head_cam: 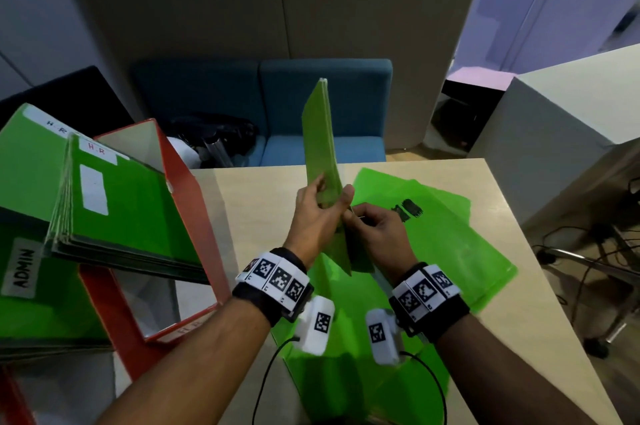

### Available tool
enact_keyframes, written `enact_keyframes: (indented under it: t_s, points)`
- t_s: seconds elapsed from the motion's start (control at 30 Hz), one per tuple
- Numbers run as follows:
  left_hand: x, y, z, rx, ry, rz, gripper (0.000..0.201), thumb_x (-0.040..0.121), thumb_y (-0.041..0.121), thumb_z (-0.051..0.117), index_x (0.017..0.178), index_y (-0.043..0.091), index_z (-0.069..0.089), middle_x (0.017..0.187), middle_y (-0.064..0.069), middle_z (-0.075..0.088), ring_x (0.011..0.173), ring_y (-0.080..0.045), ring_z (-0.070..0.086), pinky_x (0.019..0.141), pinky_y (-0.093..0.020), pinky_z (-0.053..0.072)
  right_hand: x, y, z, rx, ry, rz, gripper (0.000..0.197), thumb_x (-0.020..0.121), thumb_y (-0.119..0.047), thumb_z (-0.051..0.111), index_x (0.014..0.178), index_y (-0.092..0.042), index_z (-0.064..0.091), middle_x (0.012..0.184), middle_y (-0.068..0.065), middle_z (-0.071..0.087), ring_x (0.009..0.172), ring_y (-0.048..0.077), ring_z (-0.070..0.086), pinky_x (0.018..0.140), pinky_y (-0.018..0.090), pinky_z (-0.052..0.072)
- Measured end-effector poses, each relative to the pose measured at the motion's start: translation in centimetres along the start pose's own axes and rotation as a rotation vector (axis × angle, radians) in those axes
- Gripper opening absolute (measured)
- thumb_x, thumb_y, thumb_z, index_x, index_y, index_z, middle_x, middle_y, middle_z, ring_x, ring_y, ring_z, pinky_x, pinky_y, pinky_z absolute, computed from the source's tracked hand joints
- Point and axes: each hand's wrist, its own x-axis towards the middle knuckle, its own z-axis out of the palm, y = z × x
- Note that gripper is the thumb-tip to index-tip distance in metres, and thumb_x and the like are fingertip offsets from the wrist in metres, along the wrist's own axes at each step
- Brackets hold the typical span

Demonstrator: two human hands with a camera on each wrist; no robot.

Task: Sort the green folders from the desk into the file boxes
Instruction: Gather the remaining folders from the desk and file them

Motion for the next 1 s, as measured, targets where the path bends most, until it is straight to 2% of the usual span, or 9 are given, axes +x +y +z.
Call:
enact_keyframes:
  t_s: [0.13,0.27,0.33,0.4,0.53,0.7,0.77,0.87,1.0]
  points:
    - [-0.1,-0.8,-1.1,0.039,0.033,0.054,0.094,0.062,0.077,0.067,0.14,0.032,0.041,0.132,0.008,0.045,0.108,-0.017,0.06,0.084,-0.043,0.058,0.3,-0.4,0.1,-0.11,0.038,-0.036,0.016,0.092,-0.016,0.06,0.077,-0.013,0.066,0.073,0.002,0.067,0.069,0.014,0.059,0.069,0.037,0.05]
    - [0.1,-0.7,-2.3,0.125,0.089,0.135,0.044,0.091,0.016,0.06,0.133,0.02,0.049,0.121,0.001,0.062,0.093,-0.019,0.066,0.082,-0.04,0.058,1.2,-0.7,-1.1,-0.293,0.156,-0.047,0.011,0.095,-0.008,0.053,0.097,-0.013,0.063,0.091,-0.001,0.065,0.079,0.012,0.057,0.064,0.015,0.042]
    - [0.0,-0.4,-3.3,0.1,0.079,0.137,0.035,0.096,0.005,0.048,0.127,0.021,0.052,0.111,0.001,0.067,0.087,-0.022,0.067,0.077,-0.042,0.057,1.7,-0.6,-2.5,-0.404,0.265,-0.011,0.026,0.096,-0.004,0.049,0.12,-0.01,0.058,0.101,0.001,0.06,0.085,0.014,0.054,0.062,0.013,0.038]
    - [0.5,-0.9,-4.7,0.1,0.127,0.115,0.034,0.099,0.007,0.044,0.128,0.022,0.05,0.111,0.003,0.066,0.094,-0.022,0.066,0.081,-0.044,0.057,2.2,-0.4,-4.4,-0.443,0.413,0.021,0.033,0.097,-0.002,0.046,0.127,-0.013,0.054,0.098,0.002,0.059,0.081,0.018,0.054,0.066,0.02,0.04]
    - [2.6,-3.5,-7.7,0.179,0.281,0.037,0.044,0.098,0.012,0.047,0.14,0.019,0.039,0.138,-0.007,0.053,0.127,-0.027,0.05,0.105,-0.052,0.043,2.8,-0.3,-8.2,-0.458,0.615,-0.003,0.034,0.094,-0.001,0.045,0.12,-0.019,0.058,0.095,0.01,0.065,0.079,0.023,0.056,0.062,0.025,0.038]
    - [3.0,-4.2,-9.0,0.19,0.443,-0.021,0.053,0.09,0.001,0.055,0.137,0.017,0.037,0.135,-0.011,0.052,0.124,-0.031,0.051,0.106,-0.051,0.042,2.9,-1.5,-10.3,-0.425,0.725,-0.07,0.044,0.087,0.006,0.041,0.115,-0.022,0.06,0.094,0.005,0.064,0.086,0.022,0.056,0.072,0.026,0.04]
    - [2.8,-3.9,-9.0,0.223,0.524,-0.055,0.078,0.084,0.0,0.063,0.149,0.018,0.022,0.151,-0.013,0.031,0.136,-0.034,0.036,0.113,-0.05,0.033,2.8,-1.8,-10.5,-0.339,0.742,-0.107,0.056,0.077,0.014,0.036,0.109,-0.024,0.062,0.086,0.0,0.063,0.083,0.016,0.057,0.074,0.025,0.042]
    - [2.3,-3.5,-8.5,0.299,0.522,-0.108,0.106,0.084,0.019,0.073,0.154,0.014,-0.007,0.161,-0.004,-0.01,0.147,-0.032,0.008,0.119,-0.046,0.019,2.4,-2.2,-10.5,-0.219,0.692,-0.181,0.046,0.088,0.01,0.038,0.111,-0.024,0.059,0.084,-0.008,0.061,0.074,-0.007,0.055,0.069,0.018,0.044]
    - [1.9,-2.3,-7.3,0.209,0.348,-0.027,0.1,0.086,0.056,0.06,0.155,0.016,-0.002,0.161,0.002,-0.012,0.148,-0.019,0.009,0.118,-0.032,0.014,2.1,-2.4,-10.4,-0.14,0.563,-0.198,0.039,0.096,0.002,0.039,0.104,-0.03,0.059,0.082,-0.016,0.068,0.08,-0.006,0.059,0.072,0.018,0.047]
